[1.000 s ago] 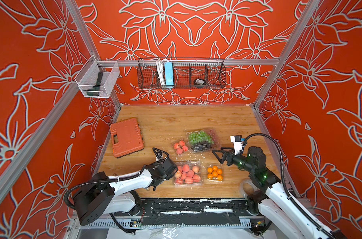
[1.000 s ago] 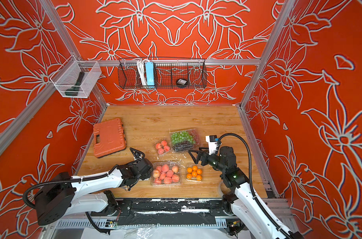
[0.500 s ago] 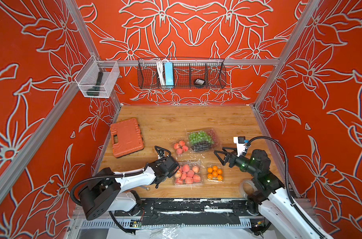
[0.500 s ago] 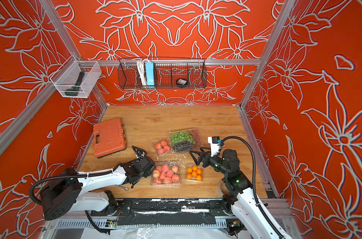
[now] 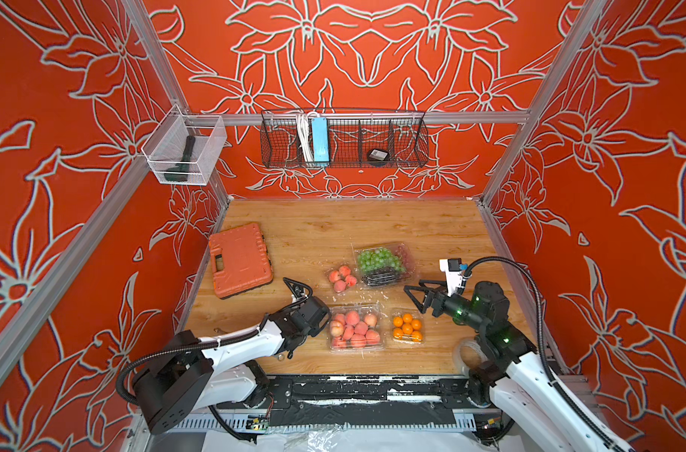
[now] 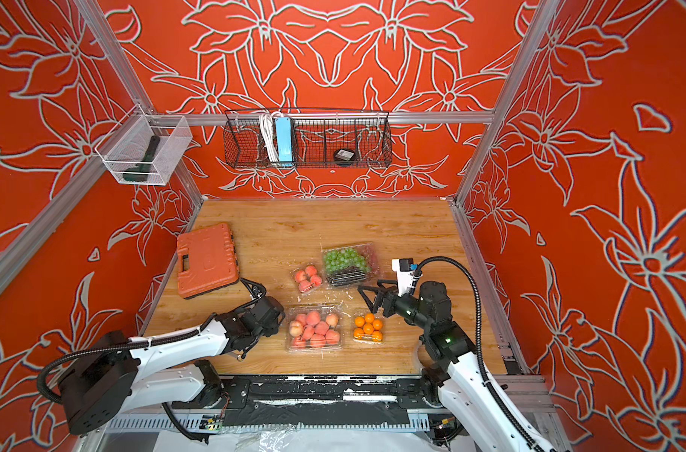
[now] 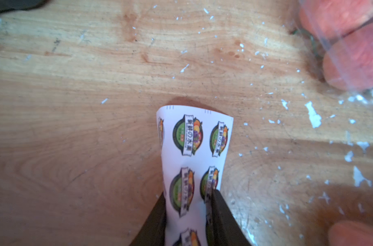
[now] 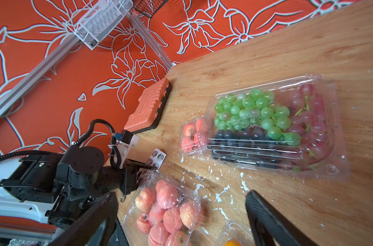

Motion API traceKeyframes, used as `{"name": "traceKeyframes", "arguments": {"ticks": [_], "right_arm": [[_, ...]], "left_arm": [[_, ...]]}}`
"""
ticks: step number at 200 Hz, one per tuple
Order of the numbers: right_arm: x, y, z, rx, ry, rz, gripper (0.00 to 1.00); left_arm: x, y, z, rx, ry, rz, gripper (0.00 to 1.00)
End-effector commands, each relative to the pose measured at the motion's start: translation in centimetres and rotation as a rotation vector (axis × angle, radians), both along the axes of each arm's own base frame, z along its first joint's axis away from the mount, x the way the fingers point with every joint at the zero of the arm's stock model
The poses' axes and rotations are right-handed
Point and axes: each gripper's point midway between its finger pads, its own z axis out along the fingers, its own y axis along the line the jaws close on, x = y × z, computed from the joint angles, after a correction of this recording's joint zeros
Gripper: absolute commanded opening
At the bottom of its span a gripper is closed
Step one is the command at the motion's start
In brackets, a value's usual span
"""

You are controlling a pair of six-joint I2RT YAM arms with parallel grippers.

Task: Label fruit boxes
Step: Pick up the label sticker from the center of the board.

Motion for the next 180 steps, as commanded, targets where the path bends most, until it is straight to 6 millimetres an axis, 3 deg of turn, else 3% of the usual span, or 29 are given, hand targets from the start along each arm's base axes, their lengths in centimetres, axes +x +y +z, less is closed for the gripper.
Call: {"name": "traceKeyframes", "arguments": {"ticks": [1,48,73,104,139,180], "right_arm": [[-0.6,1.3,0.2,0.004,-0.015,0.064,0.95],[-0.6,4.1,1.2,-0.032,-0.040,0.122,0.95],[-0.2,6.0,1.9,-0.024,-0.064,0.165,0.95],[-0.3,9.9,3.4,-0.003,-0.106,0.276,0.92],[1.0,12.9,4.9,0.035,-0.142,0.316,0.84],[0.7,16.6,6.6,0.061,-0.175,0.429,0.79]], "left_arm": [[1.0,0.0,2.2,-0.025,-0.081,-0.010,0.33],[3.4,-2.3,11.2,-0.197,-0.352,-0.084,0.31],[3.8,-4.5,14.8,-0.301,-0.458,-0.184,0.31],[3.1,-8.0,18.6,-0.455,-0.574,-0.374,0.32],[1.8,-9.3,21.5,-0.544,-0.660,-0.488,0.32],[0.9,-9.9,22.0,-0.579,-0.684,-0.547,0.33]]}}
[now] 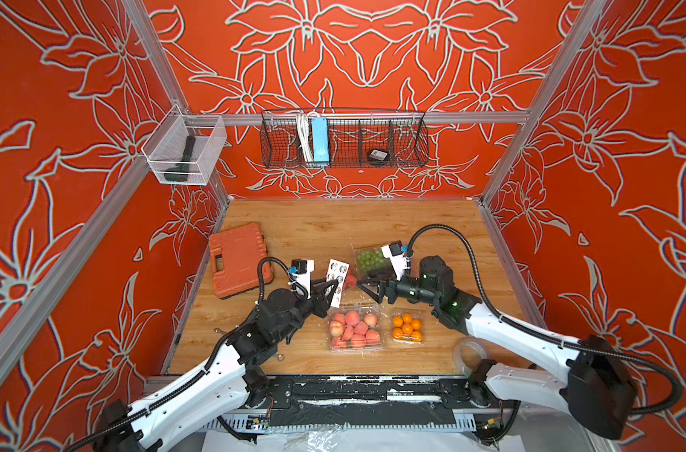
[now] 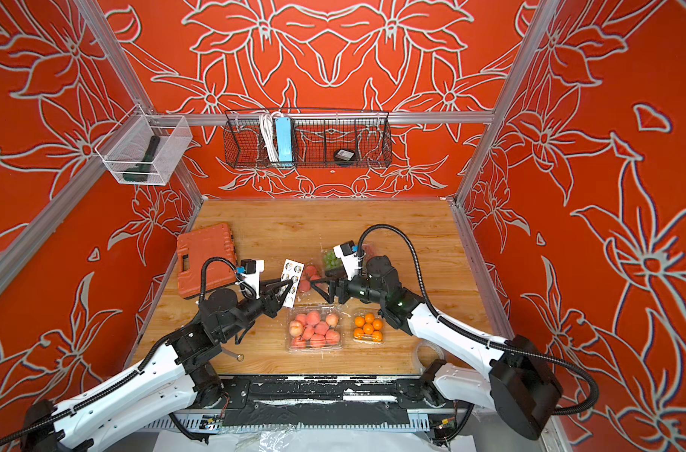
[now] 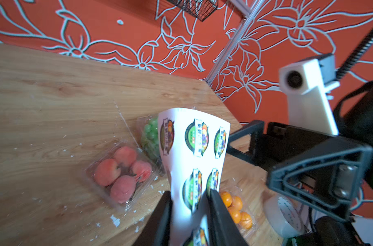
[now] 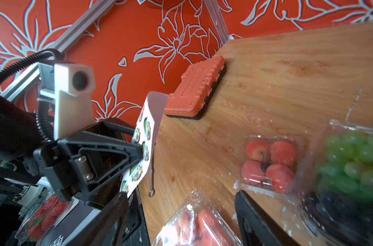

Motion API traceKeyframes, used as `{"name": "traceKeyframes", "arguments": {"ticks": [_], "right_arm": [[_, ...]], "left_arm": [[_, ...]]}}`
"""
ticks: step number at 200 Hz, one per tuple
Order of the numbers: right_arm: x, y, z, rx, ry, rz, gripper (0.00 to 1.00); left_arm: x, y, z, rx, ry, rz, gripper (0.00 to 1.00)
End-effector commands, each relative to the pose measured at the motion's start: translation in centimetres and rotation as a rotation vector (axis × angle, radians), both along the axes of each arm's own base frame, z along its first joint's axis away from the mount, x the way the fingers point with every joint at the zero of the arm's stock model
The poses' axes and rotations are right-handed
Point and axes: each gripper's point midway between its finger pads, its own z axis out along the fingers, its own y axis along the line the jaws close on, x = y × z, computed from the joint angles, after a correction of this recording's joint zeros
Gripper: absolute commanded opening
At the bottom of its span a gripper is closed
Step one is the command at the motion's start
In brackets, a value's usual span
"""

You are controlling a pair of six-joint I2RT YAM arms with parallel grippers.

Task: Label fruit boxes
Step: Pick up the label sticker from the center of the board.

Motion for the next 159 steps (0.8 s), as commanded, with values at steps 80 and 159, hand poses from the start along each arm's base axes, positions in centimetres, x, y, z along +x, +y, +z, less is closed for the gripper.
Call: {"name": "traceKeyframes", "arguments": {"ticks": [80,159], "right_arm": [[-1.1,5.5,3.6,0.096,-0.077,0.148,0.34],[-4.8,1.1,3.9,-0.115,-0.270,0.283,0.00]], "left_arm": [[-1.4,-1.1,1.0,-0.044,-0.062,-0.106,0.34],[-5.4,-2.0,4.4,-0.081,-0.288,-0.304,0.80]]}}
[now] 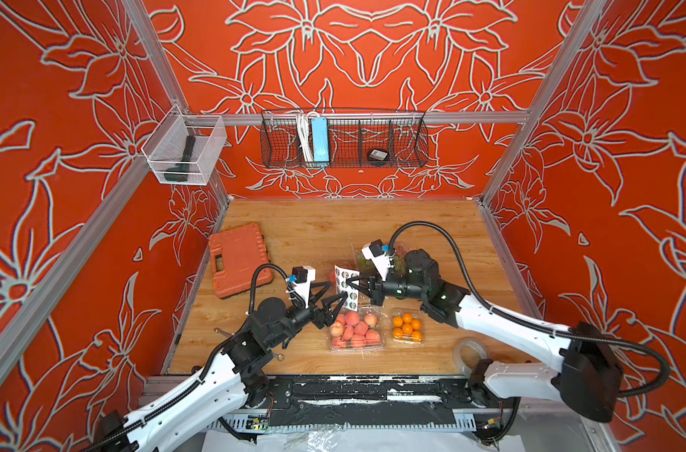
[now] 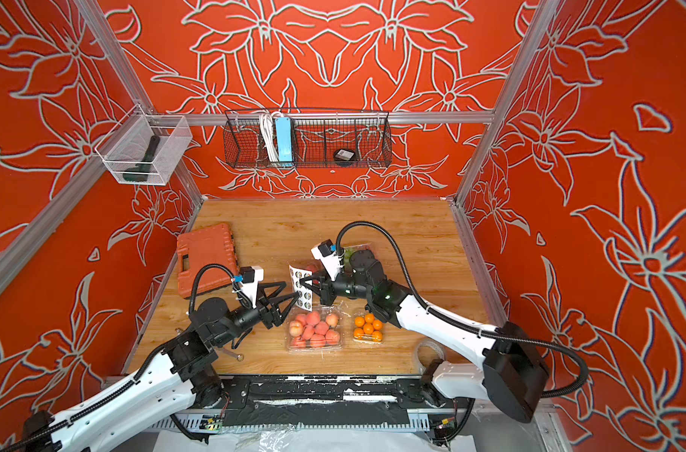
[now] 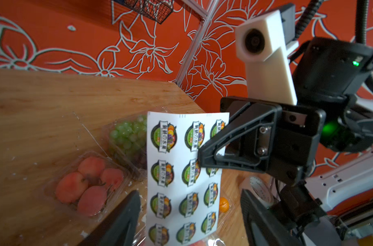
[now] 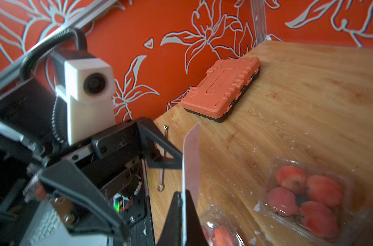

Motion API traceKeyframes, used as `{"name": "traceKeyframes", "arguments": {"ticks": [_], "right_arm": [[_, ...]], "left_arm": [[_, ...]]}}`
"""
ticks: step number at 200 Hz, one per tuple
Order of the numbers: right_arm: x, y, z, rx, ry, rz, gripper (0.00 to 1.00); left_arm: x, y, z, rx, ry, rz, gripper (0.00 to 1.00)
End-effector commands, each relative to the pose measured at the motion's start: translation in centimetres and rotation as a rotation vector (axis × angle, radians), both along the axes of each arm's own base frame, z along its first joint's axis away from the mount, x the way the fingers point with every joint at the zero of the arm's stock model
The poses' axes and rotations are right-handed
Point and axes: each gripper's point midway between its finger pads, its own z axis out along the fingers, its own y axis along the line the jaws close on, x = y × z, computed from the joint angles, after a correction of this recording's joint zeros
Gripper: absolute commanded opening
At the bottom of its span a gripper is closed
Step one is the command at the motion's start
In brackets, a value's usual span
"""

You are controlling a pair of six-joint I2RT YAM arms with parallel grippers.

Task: Label fruit boxes
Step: Pick up the label sticker from the center of the board.

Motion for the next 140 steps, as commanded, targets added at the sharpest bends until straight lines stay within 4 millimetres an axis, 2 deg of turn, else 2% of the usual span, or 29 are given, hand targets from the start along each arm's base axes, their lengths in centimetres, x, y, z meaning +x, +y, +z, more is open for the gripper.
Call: {"name": "traceKeyframes", "arguments": {"ticks": [1,9,19,41,52,78,106,126,140], "right_arm": [[-2.3,-1.6,1.5,-0.044,-0.121,0.120,0.00],[-3.2,-2.2,1.9,-0.034,-0.136,0.165,0.00],[-4.7,-2.9,2.6,-0.012,-0.153,0.241,0.00],[-6.5,-4.3,3.5,0.032,-0.186,0.315,0.00],[-7.3,-4.9,3.9,0.046,-0.205,0.351,0.00],[-8.1,-5.5,4.6,0.083,-0.210,0.393,0.00],[-8.8,-5.4,4.2,0.096,-0.183,0.453,0.00],[-8.8,-5.3,4.0,0.102,-0.172,0.463,0.00],[-8.7,-5.3,3.8,0.094,-0.166,0.455,0.00]], "left_arm": [[-2.2,-0.8,3.3,-0.047,-0.174,-0.120,0.80],[-2.9,-0.9,3.8,-0.046,-0.229,-0.154,0.87],[-4.0,-1.3,4.0,-0.041,-0.304,-0.212,0.90],[-7.6,-2.8,4.7,-0.045,-0.424,-0.432,0.94],[-8.6,-3.2,5.1,-0.061,-0.456,-0.493,0.94],[-8.0,-3.4,5.9,-0.072,-0.483,-0.474,0.93],[-6.7,-3.9,6.5,-0.061,-0.475,-0.442,0.86],[-6.9,-4.3,6.8,-0.074,-0.487,-0.471,0.81],[-7.1,-4.4,7.2,-0.085,-0.488,-0.483,0.70]]}}
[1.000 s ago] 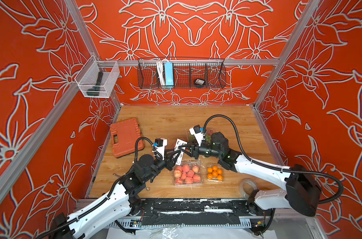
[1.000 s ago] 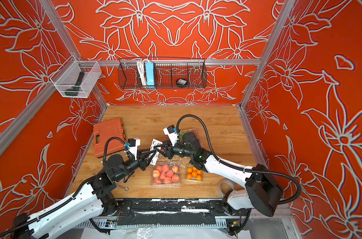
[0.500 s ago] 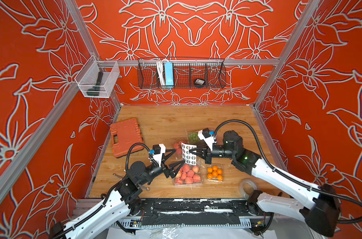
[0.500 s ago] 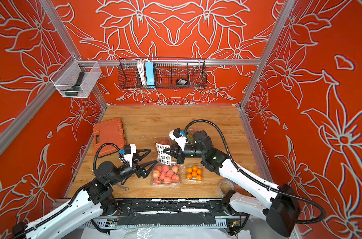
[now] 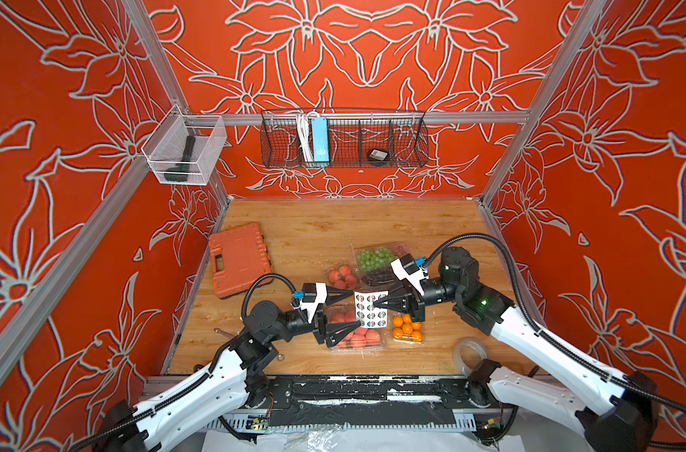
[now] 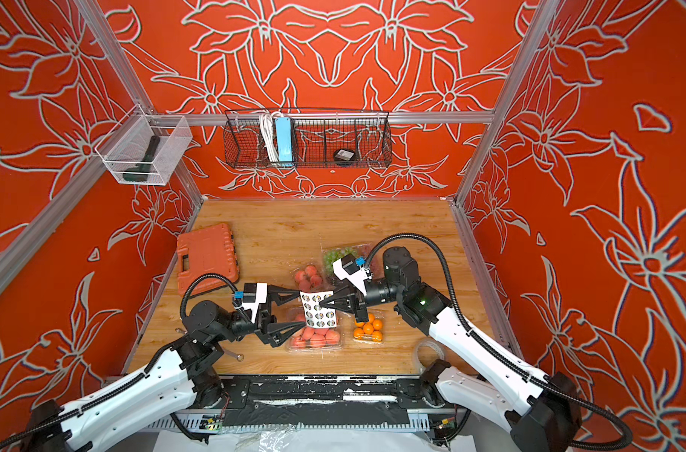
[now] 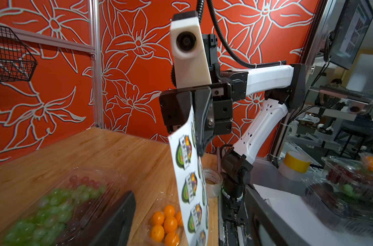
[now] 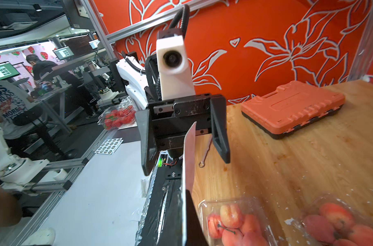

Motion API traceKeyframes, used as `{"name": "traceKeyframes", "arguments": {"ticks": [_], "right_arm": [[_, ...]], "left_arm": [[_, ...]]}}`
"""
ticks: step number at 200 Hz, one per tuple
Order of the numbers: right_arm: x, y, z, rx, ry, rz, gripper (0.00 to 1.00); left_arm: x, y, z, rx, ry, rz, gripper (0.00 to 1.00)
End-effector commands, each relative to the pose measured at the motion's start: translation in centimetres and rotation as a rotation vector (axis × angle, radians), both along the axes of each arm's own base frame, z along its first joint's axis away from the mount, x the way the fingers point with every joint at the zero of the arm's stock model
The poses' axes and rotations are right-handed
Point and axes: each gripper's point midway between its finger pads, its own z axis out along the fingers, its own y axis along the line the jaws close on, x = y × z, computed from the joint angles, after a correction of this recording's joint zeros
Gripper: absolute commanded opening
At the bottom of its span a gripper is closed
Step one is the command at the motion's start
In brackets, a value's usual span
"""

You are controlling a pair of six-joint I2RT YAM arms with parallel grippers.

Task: Label fruit boxes
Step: Pick up the label sticker from the center of the board.

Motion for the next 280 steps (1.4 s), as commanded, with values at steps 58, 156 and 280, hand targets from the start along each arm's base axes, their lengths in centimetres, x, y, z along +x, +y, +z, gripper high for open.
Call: {"name": "traceKeyframes", "arguments": {"ticks": [58,156,280], "right_arm": [[-0.4,-0.1,-0.3,0.012,0.000,0.033,0.00],[0.4,0.1,-1.0,-0.008,0.007,-0.001,0.00],[3.8,-1.8,0.5,0.154,-0.080,-0.347,0.91]], "left_arm": [[-0.3,0.2,2.9,-0.071,-0.073,-0.012,0.37],[-0.2,-0.5,3.0,-0.053,-0.061,-0.043,0.05],[0.2,-0.5,3.0,-0.072,-0.039,-0.064,0.00]]}}
